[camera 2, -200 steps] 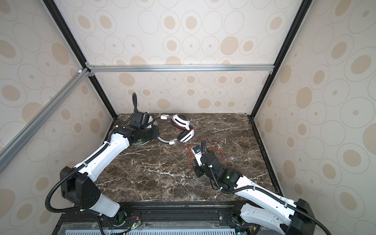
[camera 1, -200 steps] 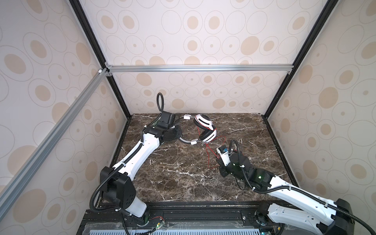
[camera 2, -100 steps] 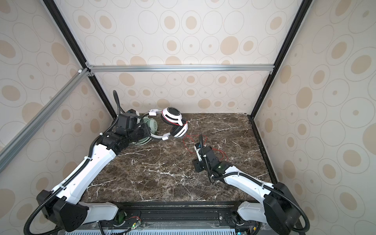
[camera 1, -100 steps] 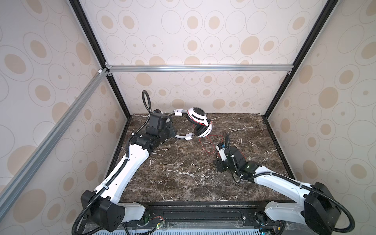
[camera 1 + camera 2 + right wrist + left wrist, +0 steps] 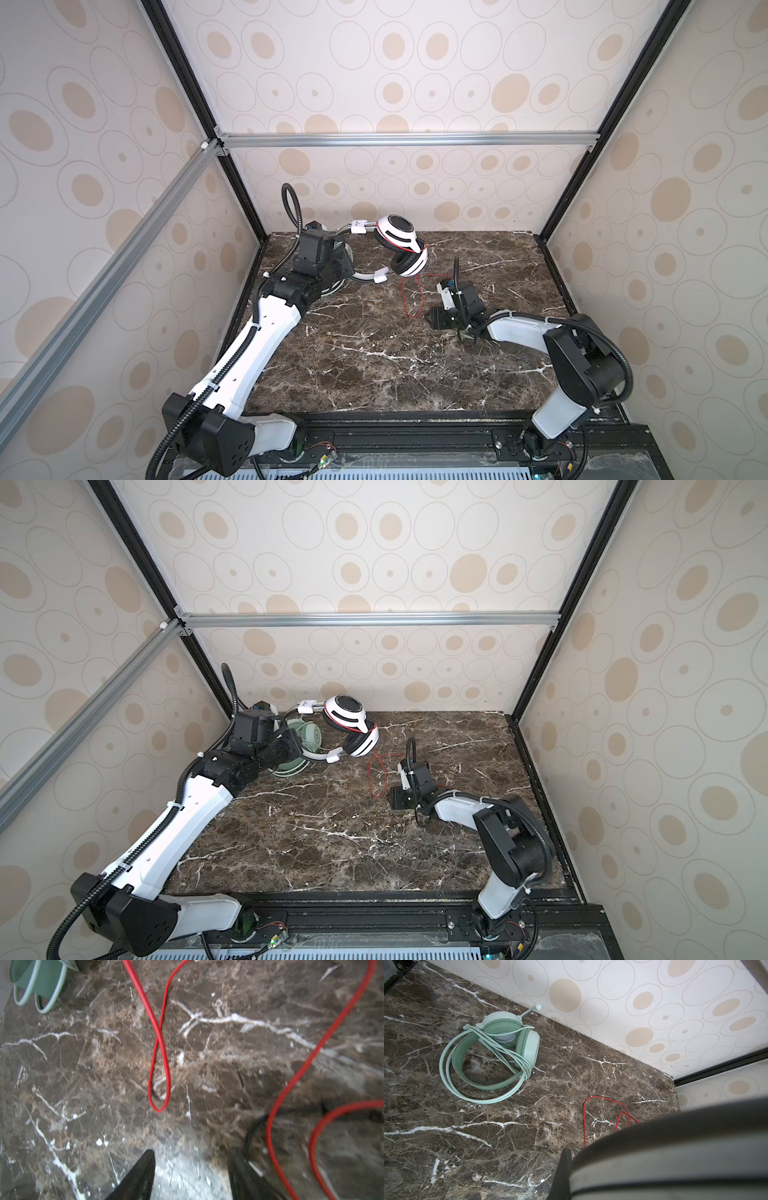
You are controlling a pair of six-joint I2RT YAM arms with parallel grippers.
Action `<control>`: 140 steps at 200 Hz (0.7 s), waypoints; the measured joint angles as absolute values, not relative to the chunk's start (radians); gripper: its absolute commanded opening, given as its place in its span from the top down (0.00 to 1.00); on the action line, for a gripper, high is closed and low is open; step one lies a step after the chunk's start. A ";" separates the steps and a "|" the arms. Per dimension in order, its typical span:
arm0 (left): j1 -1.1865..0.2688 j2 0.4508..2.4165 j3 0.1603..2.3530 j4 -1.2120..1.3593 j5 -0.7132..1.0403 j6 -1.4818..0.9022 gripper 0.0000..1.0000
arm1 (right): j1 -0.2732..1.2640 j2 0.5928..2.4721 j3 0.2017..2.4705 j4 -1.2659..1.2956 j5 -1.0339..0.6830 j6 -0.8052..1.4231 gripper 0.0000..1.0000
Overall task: Wrap the headphones
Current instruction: 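Lower the right gripper onto the loose red cable near the plugs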
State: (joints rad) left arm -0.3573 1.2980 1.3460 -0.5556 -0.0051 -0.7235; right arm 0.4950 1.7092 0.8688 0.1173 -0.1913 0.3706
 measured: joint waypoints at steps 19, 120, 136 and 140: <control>-0.349 1.300 1.346 -0.556 -0.001 -0.723 1.00 | 0.494 1.763 0.896 0.175 -0.242 0.378 0.42; -0.325 1.302 1.342 -0.554 0.036 -0.738 1.00 | 0.519 1.968 0.926 0.506 -0.224 0.526 0.71; -0.325 1.302 1.341 -0.554 0.037 -0.738 1.00 | 0.527 2.008 0.932 0.574 -0.218 0.546 0.94; -0.325 1.302 1.341 -0.554 0.036 -0.738 1.00 | 0.529 2.016 0.932 0.585 -0.218 0.558 0.97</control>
State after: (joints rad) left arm -0.3248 1.3018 1.3411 -0.5545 0.0360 -0.7376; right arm 0.5285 2.0163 0.9318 0.5850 -0.2184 0.5583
